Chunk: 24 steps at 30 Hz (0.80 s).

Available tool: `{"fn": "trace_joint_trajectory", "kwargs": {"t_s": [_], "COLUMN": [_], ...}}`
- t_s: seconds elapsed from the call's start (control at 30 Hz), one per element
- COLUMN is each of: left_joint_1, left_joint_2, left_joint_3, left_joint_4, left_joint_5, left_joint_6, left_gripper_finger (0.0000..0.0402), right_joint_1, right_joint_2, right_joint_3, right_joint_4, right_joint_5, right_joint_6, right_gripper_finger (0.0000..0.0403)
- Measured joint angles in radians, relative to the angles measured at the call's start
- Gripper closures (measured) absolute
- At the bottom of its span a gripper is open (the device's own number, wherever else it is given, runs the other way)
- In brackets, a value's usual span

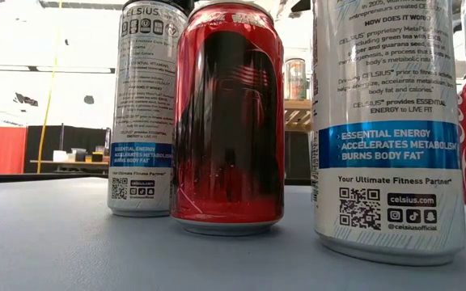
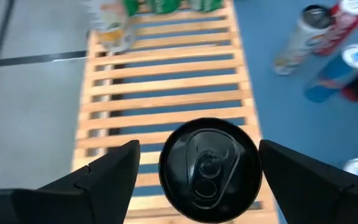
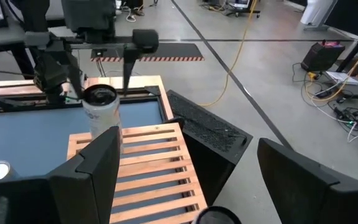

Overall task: Place canned beverage on shelf
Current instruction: Put the left white-yellow soda can on the shelf aligned with the other white-yellow soda can

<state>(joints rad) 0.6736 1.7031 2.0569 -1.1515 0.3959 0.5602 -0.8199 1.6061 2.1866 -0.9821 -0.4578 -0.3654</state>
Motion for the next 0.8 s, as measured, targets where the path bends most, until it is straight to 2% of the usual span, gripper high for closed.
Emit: {"fn": "trace_joint_trajectory", "kwargs": {"t_s": [0.2,0.47,0.63,0.73,0.8], "left_joint_1": [-0.026,-0.047,-0.066,-0.074,-0.083], "left_joint_2": [0.000,-0.001,-0.021,-0.037,-0.064], "left_joint_3": [0.059,0.164,0.248,0.301,0.290], "left_joint_4": [-0.001,-0.013,-0.045,-0.059,-0.050], "left_joint_5": [-0.106,-0.142,-0.183,-0.209,-0.234], "left_joint_6": [0.007,-0.024,-0.030,-0.069,-0.093], "left_gripper_finger": [0.0081,0.0080,0.0080,0.0081,0.0081], "right_joint_1": [0.067,0.194,0.286,0.318,0.332], "right_joint_2": [0.071,0.180,0.247,0.273,0.287], "right_joint_3": [-0.001,-0.001,-0.001,-0.002,-0.002], "right_joint_4": [0.050,0.199,0.284,0.335,0.378], "right_joint_5": [0.010,0.024,0.092,0.091,0.086], "right_joint_6": [-0.009,-0.038,-0.089,-0.093,-0.071], "right_gripper_finger": [0.0084,0.0084,0.0084,0.0084,0.0084]}}
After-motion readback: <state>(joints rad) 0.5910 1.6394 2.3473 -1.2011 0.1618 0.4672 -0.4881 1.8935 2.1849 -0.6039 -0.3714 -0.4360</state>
